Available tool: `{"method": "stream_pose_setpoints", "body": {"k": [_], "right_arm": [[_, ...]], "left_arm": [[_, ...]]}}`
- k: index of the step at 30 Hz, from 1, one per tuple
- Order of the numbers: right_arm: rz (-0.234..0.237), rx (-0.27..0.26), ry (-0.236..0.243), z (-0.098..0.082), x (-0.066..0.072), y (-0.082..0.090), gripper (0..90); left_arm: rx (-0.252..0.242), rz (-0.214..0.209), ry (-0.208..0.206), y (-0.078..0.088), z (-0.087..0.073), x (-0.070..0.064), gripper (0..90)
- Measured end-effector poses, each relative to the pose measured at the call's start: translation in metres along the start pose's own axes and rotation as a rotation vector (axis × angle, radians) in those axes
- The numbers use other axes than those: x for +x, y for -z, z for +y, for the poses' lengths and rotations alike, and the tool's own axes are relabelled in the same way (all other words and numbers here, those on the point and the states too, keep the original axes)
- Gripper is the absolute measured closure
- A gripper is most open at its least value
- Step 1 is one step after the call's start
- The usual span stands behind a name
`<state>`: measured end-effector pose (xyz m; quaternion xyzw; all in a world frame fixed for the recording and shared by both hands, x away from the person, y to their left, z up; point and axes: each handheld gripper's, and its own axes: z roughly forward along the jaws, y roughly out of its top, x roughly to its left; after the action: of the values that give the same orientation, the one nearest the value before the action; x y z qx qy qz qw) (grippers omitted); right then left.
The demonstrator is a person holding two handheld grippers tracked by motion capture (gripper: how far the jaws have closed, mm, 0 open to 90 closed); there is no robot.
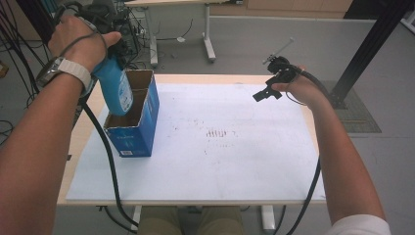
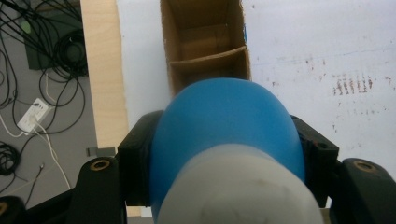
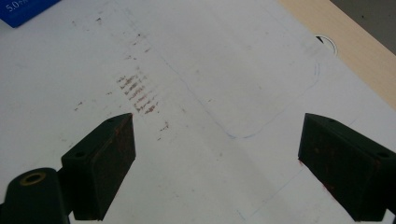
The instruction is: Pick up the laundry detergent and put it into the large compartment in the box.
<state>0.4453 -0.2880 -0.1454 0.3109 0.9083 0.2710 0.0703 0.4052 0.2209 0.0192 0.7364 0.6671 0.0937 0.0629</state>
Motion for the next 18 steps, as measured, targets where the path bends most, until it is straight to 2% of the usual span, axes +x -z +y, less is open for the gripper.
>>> {"method": "stream_pose_setpoints", "body": {"k": [7,18], "right_arm": [[-0.003,0.000,0.000,0.000,0.000,0.001,10.9],[-0.005,-0.003,-0.003,-0.002,0.000,0.002,10.9]], "left_arm": [[0.011,0.000,0.001,-0.008,0.002,0.002,37.1],[0.001,0.000,0.000,-0.012,0.002,0.003,37.1]]}}
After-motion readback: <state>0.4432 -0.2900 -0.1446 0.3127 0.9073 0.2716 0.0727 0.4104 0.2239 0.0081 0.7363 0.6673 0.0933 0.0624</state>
